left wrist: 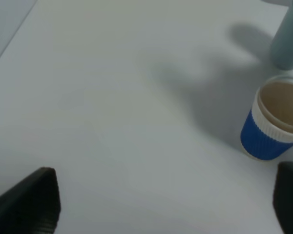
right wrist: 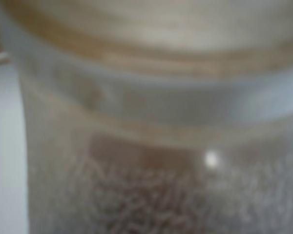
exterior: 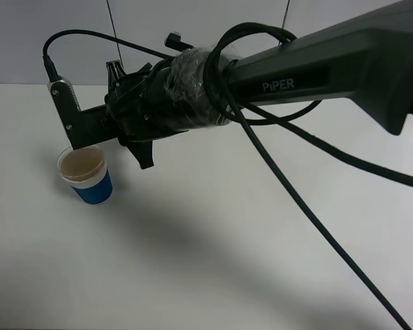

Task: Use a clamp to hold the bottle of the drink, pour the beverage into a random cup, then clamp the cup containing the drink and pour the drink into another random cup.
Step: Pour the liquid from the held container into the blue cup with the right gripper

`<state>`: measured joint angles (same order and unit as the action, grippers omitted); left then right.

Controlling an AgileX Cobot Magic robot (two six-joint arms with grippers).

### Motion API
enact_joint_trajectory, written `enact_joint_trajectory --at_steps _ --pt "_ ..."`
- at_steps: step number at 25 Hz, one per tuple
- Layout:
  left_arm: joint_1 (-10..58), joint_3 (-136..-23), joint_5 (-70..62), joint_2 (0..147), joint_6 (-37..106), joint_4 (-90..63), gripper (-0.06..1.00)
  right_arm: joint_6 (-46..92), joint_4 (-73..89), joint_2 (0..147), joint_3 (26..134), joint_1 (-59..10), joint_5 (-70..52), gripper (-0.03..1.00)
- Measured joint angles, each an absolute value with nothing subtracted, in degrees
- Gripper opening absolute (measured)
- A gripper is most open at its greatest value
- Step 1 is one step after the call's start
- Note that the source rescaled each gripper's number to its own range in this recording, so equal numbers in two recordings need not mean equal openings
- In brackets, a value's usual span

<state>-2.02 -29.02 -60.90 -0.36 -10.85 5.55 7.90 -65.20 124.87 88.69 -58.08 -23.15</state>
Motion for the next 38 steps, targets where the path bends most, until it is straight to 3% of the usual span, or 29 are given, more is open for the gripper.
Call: enact_joint_trajectory --at_steps 27,38 --pt "-2.0 -29.0 -60.9 -0.4 -10.8 5.6 0.62 11.4 -63.7 124.9 88.8 -58.4 -21.1 0.01" --pt "-2.0 -29.0 -60.9 -0.4 -10.8 5.6 0.62 13.0 -62.2 129.3 97.0 -59.5 -24.0 0.01"
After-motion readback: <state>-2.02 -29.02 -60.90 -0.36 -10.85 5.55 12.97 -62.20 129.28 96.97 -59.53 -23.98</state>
